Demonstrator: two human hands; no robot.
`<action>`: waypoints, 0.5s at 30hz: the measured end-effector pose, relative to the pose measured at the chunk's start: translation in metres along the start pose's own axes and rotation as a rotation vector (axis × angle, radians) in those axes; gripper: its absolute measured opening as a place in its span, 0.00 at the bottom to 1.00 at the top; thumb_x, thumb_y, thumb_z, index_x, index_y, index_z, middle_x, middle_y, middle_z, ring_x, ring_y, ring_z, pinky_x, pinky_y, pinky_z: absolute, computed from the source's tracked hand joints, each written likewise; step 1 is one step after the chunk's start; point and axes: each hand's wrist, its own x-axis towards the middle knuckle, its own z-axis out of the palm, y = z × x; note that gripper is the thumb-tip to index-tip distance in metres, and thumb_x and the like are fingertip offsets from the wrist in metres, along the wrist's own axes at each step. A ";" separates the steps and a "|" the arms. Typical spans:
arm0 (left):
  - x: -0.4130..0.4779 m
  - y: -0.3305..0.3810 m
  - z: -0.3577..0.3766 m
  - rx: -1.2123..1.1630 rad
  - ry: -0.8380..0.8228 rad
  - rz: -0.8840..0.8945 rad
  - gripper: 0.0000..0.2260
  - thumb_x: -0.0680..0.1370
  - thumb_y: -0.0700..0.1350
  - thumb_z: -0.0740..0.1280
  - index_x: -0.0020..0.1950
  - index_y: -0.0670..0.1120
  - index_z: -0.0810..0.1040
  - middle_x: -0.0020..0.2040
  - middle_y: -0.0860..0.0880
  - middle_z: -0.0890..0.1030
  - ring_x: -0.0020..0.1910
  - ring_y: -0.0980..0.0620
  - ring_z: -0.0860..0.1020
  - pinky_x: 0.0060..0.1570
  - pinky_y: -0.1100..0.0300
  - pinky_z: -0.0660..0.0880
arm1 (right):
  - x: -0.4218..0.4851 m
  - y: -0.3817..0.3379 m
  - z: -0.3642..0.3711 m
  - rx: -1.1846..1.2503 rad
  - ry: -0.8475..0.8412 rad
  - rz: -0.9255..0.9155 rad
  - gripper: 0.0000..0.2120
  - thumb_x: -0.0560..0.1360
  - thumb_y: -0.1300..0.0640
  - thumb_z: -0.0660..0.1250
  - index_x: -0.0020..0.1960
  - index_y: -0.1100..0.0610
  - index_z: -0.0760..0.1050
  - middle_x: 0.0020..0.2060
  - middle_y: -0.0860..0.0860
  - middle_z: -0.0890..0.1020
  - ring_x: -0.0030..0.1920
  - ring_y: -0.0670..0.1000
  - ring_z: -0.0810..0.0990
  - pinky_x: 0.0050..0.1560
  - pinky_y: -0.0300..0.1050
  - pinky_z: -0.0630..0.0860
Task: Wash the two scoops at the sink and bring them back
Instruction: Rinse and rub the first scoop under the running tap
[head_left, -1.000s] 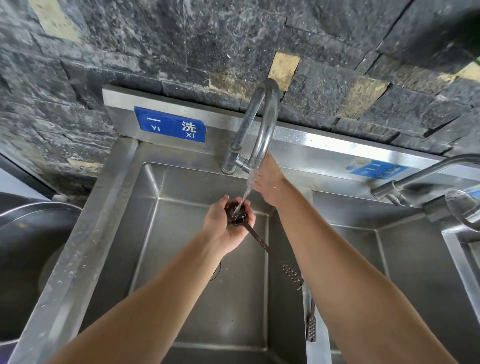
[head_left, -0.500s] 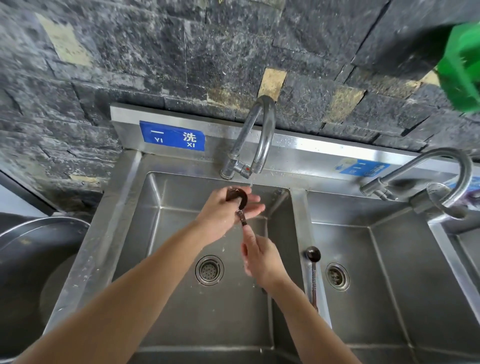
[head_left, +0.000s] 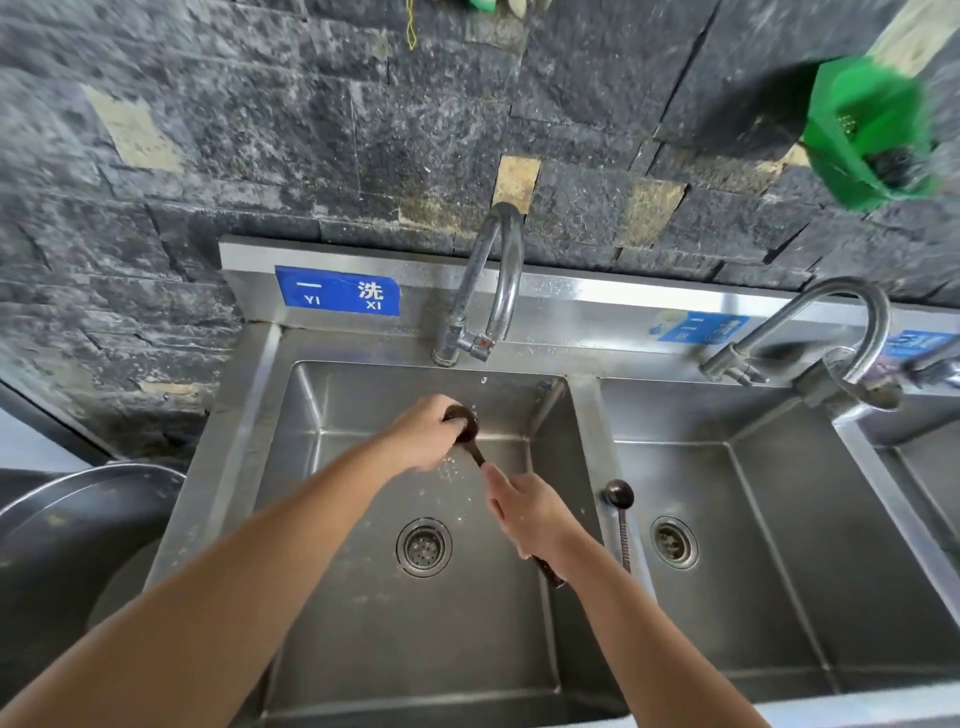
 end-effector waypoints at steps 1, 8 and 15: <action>0.002 0.000 -0.007 0.267 0.010 0.087 0.12 0.81 0.45 0.61 0.41 0.43 0.78 0.33 0.43 0.78 0.29 0.46 0.74 0.26 0.59 0.65 | -0.001 0.006 0.003 -0.005 0.017 -0.009 0.26 0.81 0.41 0.53 0.28 0.53 0.65 0.20 0.45 0.67 0.19 0.45 0.66 0.28 0.38 0.69; -0.018 0.021 0.003 -0.109 0.000 0.152 0.05 0.77 0.46 0.70 0.43 0.47 0.80 0.29 0.52 0.79 0.26 0.54 0.74 0.26 0.64 0.70 | 0.005 0.000 0.012 0.478 -0.004 -0.191 0.13 0.84 0.58 0.55 0.49 0.58 0.77 0.39 0.55 0.81 0.41 0.54 0.81 0.52 0.49 0.80; -0.040 0.044 -0.011 -0.220 -0.048 0.318 0.05 0.76 0.39 0.71 0.51 0.44 0.81 0.35 0.45 0.85 0.31 0.52 0.82 0.31 0.62 0.77 | 0.010 -0.016 -0.008 0.474 0.125 -0.519 0.07 0.78 0.70 0.64 0.44 0.65 0.78 0.37 0.42 0.84 0.42 0.42 0.81 0.51 0.42 0.79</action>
